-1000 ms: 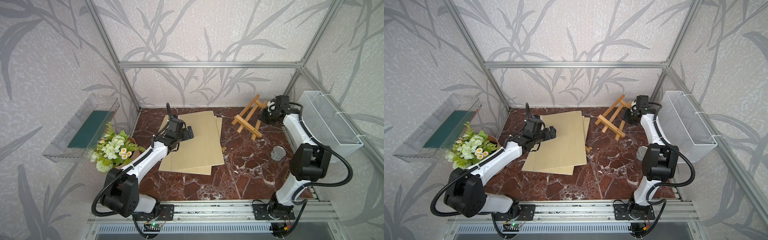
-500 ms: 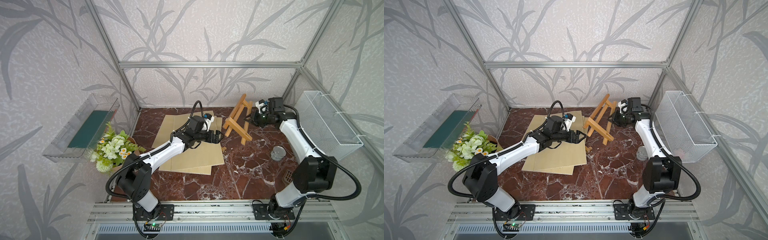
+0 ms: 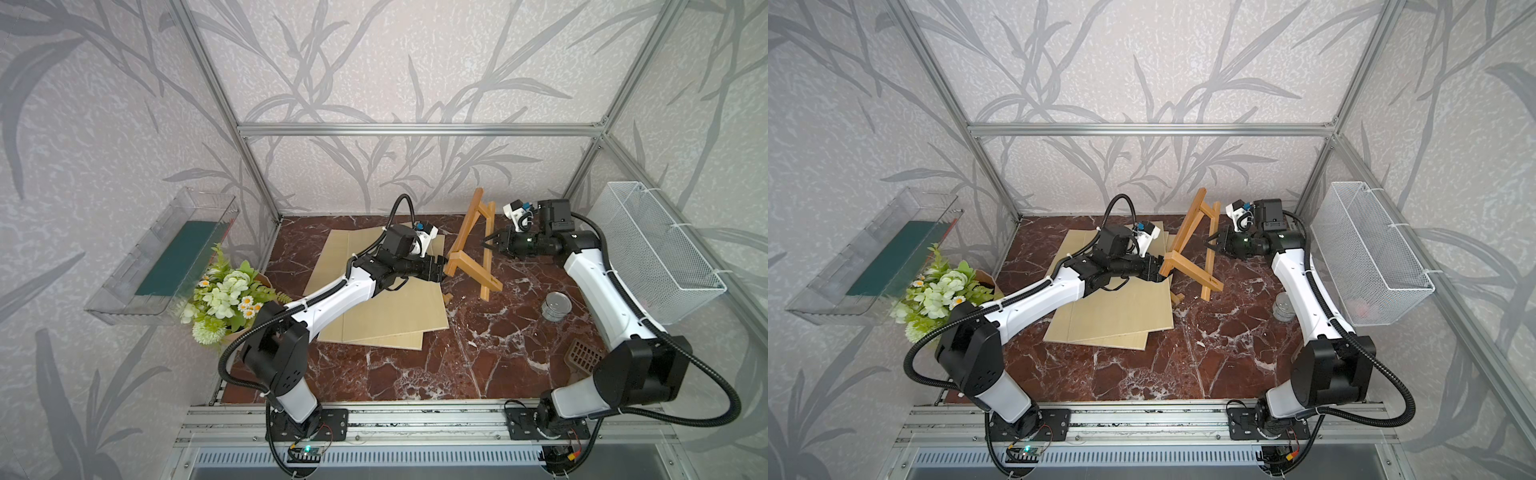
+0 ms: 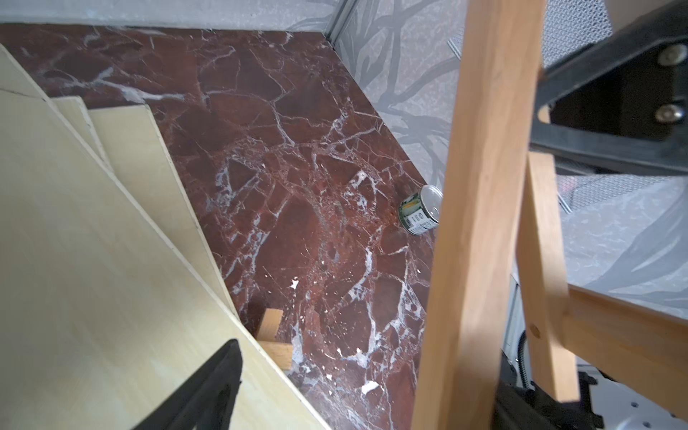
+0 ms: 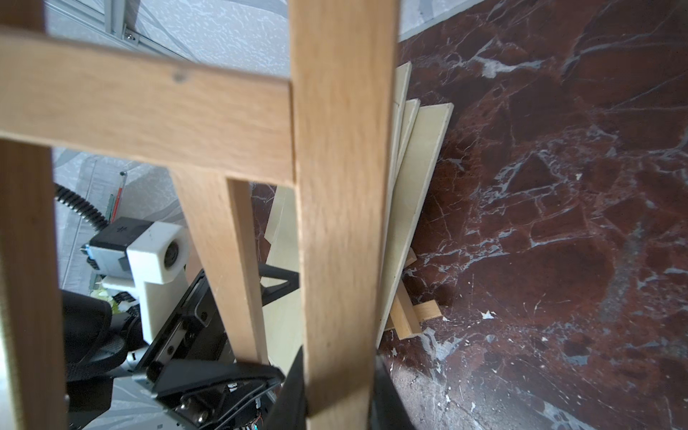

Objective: Assemble the easel
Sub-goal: Unfold the easel, then place the easel at the corner of the board.

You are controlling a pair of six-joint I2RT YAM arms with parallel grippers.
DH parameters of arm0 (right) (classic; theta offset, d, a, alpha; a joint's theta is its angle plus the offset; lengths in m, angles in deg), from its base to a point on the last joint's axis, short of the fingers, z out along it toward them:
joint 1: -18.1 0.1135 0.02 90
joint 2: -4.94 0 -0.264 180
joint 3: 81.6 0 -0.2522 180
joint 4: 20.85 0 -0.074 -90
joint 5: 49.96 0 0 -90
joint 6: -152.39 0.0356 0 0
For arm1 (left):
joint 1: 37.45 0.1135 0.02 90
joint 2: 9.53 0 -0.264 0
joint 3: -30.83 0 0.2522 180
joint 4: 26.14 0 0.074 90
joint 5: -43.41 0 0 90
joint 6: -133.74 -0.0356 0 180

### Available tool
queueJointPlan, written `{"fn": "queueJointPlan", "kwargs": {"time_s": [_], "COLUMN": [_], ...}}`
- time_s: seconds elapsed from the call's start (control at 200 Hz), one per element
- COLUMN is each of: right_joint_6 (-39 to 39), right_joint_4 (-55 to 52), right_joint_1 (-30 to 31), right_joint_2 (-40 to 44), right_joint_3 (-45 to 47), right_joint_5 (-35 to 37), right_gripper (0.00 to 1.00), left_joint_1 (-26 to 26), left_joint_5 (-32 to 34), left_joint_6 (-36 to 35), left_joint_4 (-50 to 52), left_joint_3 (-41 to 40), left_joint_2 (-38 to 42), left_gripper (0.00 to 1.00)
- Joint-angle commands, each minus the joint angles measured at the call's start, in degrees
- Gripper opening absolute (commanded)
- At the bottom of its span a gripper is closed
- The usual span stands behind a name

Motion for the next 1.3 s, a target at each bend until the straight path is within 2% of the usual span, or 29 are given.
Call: {"fn": "queueJointPlan", "kwargs": {"time_s": [0.0, 0.175, 0.335, 0.455, 0.575, 0.655, 0.765, 0.87, 0.98, 1.129, 1.294], "right_joint_6": [-0.7, -2.3, -1.4, -0.2, -1.3, -5.1, -11.9, -18.3, -21.9, -27.6, -30.2], "right_joint_4": [0.5, 0.2, 4.3, 7.5, 11.1, 13.8, 20.6, 33.1, 43.8, 59.2, 64.0], "right_joint_1": [0.2, 0.2, 0.2, 0.2, 0.5, 2.5, 8.5, 12.3, 12.6, 12.6, 12.6], "right_joint_2": [4.2, 8.2, 11.7, 12.3, 12.9, 12.7, 10.4, 5.7, -2.1, -14.4, -26.0], "right_joint_3": [1.5, 5.0, 6.4, 4.8, 4.3, 4.8, 6.9, 10.4, 11.3, 9.9, 3.8], "right_joint_5": [-6.8, -7.1, -7.2, -1.4, 12.3, 26.4, 50.5, 65.5, 75.1, 84.6, 95.1], "right_gripper": [0.04, 0.03, 0.03, 0.02, 0.02, 0.00, 0.00, 0.00, 0.00, 0.00, 0.00], "left_joint_1": [0.4, 3.2, 6.8, 7.2, 7.8, 9.6, 13.5, 16.3, 18.2, 20.5, 21.1], "left_joint_5": [6.5, 7.7, 8.6, 9.3, 12.1, 18.0, 23.9, 28.1, 29.8, 29.0, 30.0], "left_joint_6": [-0.7, 2.2, 7.0, 6.1, 6.8, 10.1, 14.9, 15.8, 15.3, 15.8, 14.6], "left_joint_4": [2.4, 1.4, 0.0, -0.5, -1.1, 1.1, 4.6, 7.4, 10.2, 11.9, 12.9], "left_joint_3": [3.7, 8.1, 7.4, 4.0, -2.5, -7.6, -15.1, -20.7, -23.8, -26.1, -26.7], "left_joint_2": [-1.7, -4.0, -4.4, -1.6, 4.1, 8.1, 13.3, 17.6, 20.9, 23.0, 24.6], "left_gripper": [0.82, 0.82, 0.83, 0.94, 0.98, 0.98, 0.97, 0.98, 0.97, 0.98, 0.97]}}
